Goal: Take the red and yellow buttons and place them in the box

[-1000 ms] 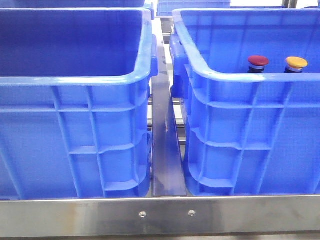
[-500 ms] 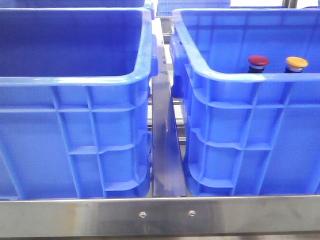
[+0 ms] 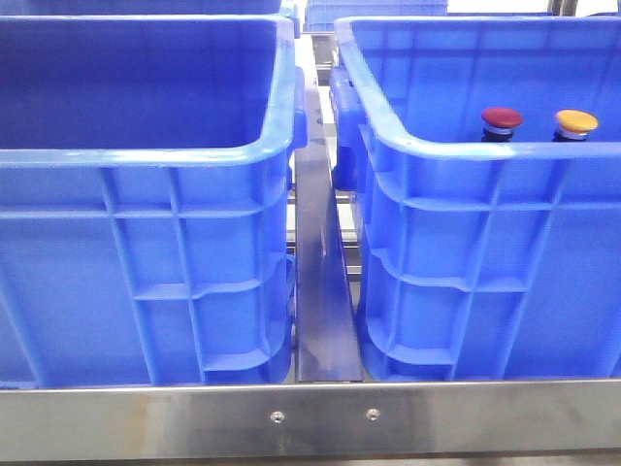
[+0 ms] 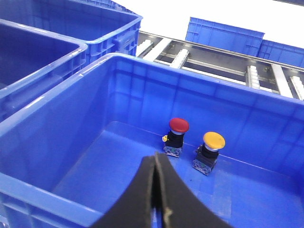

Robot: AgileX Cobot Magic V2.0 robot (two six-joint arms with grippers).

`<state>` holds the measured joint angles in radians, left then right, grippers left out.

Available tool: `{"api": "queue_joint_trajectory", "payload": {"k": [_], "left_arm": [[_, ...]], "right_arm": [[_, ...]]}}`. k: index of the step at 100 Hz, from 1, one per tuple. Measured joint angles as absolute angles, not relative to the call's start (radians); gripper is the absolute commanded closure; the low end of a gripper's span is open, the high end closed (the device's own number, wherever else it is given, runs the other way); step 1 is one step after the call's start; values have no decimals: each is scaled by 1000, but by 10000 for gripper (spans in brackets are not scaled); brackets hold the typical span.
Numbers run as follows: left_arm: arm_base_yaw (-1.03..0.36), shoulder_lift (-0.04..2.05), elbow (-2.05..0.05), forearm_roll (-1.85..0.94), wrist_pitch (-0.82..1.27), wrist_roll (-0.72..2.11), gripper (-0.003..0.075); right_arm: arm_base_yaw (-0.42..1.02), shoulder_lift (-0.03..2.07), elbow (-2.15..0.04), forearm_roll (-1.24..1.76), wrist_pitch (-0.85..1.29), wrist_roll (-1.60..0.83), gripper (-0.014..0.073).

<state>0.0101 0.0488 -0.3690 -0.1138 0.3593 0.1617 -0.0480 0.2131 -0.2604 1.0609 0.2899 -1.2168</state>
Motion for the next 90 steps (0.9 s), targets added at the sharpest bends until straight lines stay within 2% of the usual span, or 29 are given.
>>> {"api": "queue_joint_trajectory", "payload": {"k": [42,67,90], "left_arm": [[10,49,-327,-114,348,162,741],[10,47,-144,18,141,-14,741],[10,-6,0,60,91,-66,741]], "right_arm": [[-48,213,-260,1061,290,-1219,696],[-48,213,-260,1061,290,-1219,696],[-48,211,-260,1061,290,-1219,696]]}}
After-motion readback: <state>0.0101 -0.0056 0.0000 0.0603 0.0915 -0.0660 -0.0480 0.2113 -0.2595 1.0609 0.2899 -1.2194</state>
